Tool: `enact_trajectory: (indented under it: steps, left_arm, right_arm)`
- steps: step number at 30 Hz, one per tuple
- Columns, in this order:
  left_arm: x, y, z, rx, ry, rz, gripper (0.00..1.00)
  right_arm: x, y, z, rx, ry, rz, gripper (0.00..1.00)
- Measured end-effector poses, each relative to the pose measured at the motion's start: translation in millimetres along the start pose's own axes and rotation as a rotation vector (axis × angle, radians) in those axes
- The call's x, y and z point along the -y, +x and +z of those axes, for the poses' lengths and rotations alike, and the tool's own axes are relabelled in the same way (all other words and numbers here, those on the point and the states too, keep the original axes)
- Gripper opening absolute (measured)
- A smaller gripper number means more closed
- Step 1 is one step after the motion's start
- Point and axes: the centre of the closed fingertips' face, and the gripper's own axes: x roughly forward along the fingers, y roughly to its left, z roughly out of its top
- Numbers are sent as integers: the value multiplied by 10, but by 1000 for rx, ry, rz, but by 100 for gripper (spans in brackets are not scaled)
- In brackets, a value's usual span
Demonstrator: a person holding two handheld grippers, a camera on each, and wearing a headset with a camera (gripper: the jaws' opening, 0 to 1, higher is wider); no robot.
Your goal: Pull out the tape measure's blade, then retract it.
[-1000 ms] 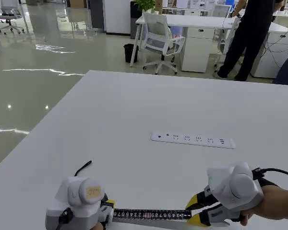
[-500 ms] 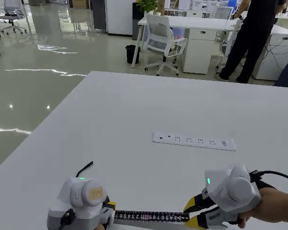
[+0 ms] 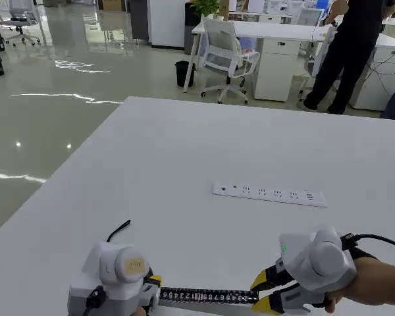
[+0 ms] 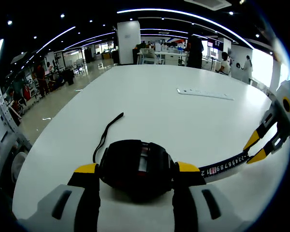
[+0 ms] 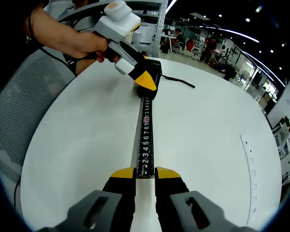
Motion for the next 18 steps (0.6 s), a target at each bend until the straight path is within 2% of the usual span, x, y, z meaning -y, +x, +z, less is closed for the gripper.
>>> enact_trajectory:
  steps: [18]
  left_arm:
    - [-2, 4, -3, 1, 3, -3, 56]
  right_arm:
    - [-2, 44, 58, 0, -19, 12, 14]
